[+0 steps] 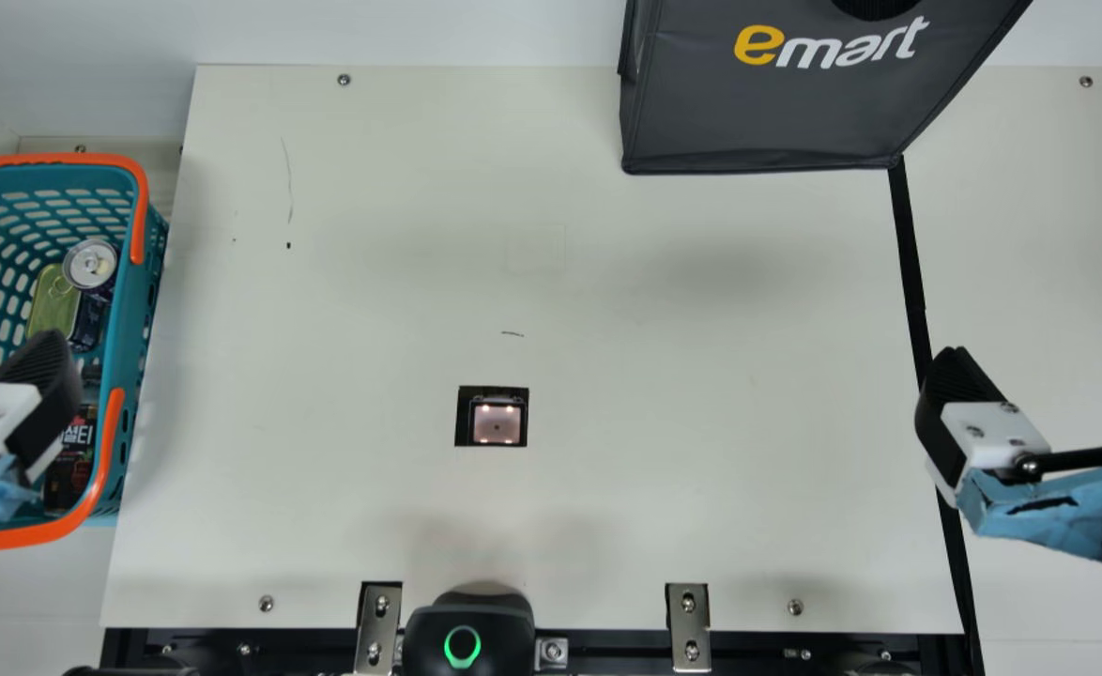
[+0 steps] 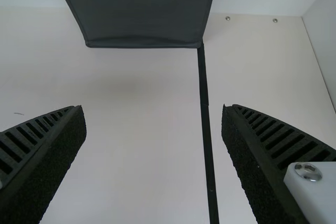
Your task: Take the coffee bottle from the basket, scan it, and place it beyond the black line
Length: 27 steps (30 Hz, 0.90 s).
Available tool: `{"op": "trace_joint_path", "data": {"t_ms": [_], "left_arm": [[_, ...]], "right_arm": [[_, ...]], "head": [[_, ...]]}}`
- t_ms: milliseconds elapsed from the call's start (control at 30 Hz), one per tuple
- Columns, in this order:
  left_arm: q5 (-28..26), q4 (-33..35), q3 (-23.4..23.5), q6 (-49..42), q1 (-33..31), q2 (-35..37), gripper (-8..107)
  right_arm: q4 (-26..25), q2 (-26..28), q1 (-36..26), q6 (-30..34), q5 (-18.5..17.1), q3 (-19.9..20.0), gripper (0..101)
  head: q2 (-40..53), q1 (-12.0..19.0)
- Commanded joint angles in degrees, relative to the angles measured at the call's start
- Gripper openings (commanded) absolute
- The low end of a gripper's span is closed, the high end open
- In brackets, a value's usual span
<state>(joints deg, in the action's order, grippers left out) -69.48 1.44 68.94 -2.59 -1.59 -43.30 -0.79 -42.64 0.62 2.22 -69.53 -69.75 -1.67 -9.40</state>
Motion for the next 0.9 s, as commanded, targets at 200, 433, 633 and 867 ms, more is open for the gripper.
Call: {"op": "trace_joint_path", "data": {"t_ms": [200,433,633,867], "left_arm": [[0.00,0.00,0.00,0.00,0.00,0.00,90],[0.00,0.00,0.00,0.00,0.00,0.00,90],[0.00,0.00,0.00,0.00,0.00,0.00,90],[0.00,0.00,0.00,0.00,0.00,0.00,90]], "right_arm": [[0.00,0.00,0.00,0.00,0.00,0.00,91],[0.00,0.00,0.00,0.00,0.00,0.00,91],[0.00,0.00,0.00,0.00,0.00,0.00,91],[0.00,0.00,0.00,0.00,0.00,0.00,91]], "head": [[9.44,1.48],[18.80,1.48],[20.09,1.48],[20.09,1.48]]}}
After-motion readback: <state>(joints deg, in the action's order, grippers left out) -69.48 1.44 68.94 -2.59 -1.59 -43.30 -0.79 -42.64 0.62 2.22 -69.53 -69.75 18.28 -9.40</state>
